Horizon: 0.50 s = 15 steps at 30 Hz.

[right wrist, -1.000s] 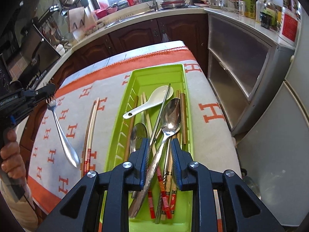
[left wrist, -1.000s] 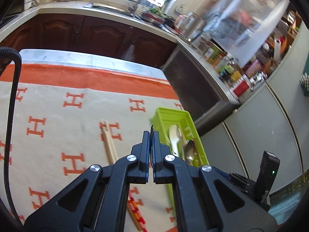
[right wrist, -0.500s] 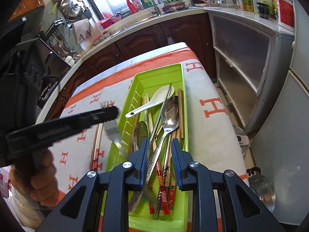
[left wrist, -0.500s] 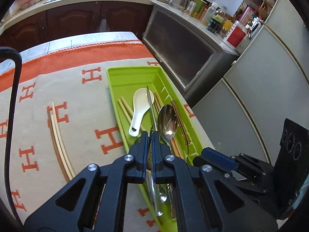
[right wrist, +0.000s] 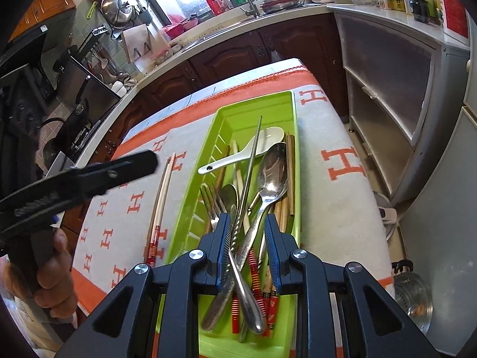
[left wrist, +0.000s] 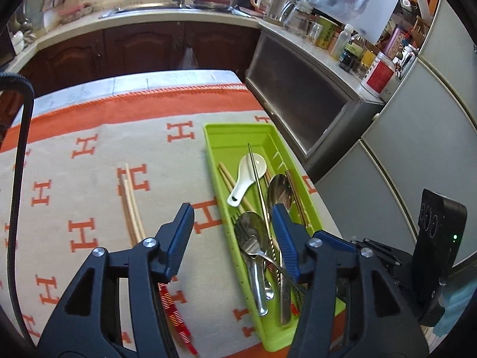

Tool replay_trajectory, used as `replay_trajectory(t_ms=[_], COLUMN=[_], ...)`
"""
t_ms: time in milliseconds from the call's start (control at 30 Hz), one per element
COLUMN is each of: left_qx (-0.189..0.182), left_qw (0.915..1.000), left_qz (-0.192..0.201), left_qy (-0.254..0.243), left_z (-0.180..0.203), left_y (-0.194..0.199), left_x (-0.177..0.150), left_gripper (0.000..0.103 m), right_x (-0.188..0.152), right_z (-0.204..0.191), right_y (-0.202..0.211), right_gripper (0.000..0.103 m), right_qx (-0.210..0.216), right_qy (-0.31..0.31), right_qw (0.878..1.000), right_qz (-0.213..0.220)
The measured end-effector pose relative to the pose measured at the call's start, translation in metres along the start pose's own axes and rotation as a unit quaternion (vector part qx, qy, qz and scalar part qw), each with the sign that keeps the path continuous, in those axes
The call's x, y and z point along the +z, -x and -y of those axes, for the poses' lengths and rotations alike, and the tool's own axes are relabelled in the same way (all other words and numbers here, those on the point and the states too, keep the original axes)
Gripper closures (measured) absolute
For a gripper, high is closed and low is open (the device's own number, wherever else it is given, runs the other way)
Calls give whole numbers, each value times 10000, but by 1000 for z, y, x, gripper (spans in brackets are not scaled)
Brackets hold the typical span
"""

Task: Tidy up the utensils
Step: 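Close the right tool on a red-banded chopstick on the cloth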

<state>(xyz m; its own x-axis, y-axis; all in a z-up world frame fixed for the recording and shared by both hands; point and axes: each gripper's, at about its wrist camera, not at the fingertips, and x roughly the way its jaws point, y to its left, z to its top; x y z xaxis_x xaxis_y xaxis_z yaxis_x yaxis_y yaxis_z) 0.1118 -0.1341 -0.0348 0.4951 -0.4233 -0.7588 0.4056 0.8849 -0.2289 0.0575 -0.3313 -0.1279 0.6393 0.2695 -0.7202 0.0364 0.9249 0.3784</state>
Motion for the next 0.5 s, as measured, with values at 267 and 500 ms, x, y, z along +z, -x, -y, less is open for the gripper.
replay_trajectory(t_ms=[267,500], left_qx=[546,948], left_qw=[9981,9937], left_qz=[-114,-293], left_qy=[262,515], left_z=[-30,-69], left_y=[26,39], left_x=[-25,-60], left_gripper=[52,52], right_x=[-9,-17], right_z=[-11,-35], right_y=[9,11], right_gripper=[80,80], right_qx=[4,91], right_qy=[34,165], right_qw=[10000,9998], right_qz=[21,-16])
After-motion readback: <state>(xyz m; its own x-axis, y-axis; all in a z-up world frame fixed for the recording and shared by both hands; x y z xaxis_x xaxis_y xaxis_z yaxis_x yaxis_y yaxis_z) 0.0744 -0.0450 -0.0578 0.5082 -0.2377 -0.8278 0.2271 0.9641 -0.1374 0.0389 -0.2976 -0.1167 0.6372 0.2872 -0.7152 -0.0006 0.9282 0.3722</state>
